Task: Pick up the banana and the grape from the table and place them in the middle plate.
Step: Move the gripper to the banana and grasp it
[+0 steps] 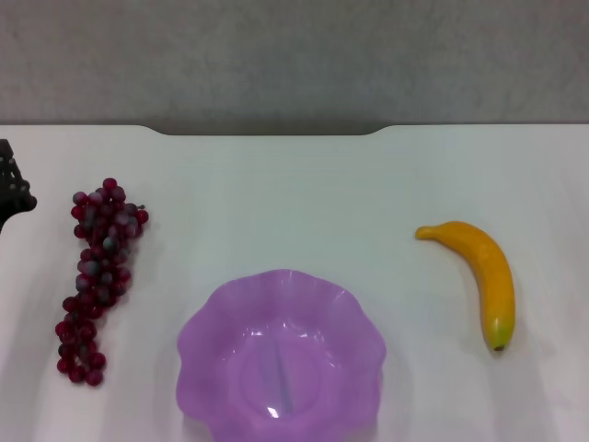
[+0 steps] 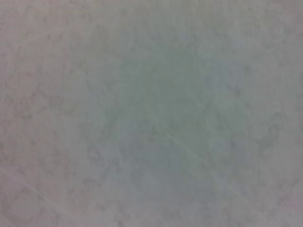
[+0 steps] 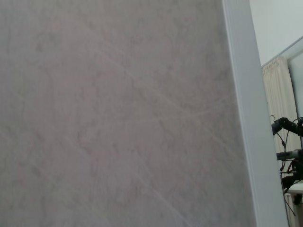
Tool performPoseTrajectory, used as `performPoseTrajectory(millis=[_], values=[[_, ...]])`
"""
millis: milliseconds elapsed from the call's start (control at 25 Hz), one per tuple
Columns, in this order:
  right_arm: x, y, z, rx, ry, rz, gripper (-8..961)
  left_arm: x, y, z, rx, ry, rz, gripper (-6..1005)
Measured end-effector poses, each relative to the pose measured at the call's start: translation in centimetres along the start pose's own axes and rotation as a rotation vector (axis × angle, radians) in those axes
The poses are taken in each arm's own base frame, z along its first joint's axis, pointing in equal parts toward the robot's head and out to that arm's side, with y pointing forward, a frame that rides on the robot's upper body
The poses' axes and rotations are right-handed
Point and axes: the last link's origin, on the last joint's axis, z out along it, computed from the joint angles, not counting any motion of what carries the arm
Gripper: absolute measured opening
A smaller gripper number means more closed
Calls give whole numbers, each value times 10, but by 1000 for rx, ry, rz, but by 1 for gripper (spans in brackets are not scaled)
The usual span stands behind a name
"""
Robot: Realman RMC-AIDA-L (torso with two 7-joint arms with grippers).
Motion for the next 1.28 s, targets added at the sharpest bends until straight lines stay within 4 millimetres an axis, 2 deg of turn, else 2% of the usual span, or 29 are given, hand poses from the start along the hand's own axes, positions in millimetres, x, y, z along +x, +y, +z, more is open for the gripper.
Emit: performPoseTrajectory(millis=[840,1040,1200,1280], values=[[0,1,3,-5,0,-7,21,-2,-3,0,1,-5,18,47],[-1,1,3,-4,-9,-2,45,-2,-2,0,-9,-6,28,49],[0,0,4,-5,-3,29,111,-2,-3,0,-2,-6,25,50],[-1,0,4,-6,-3,38,144,-2,-3,0,-1,-5,23,139]])
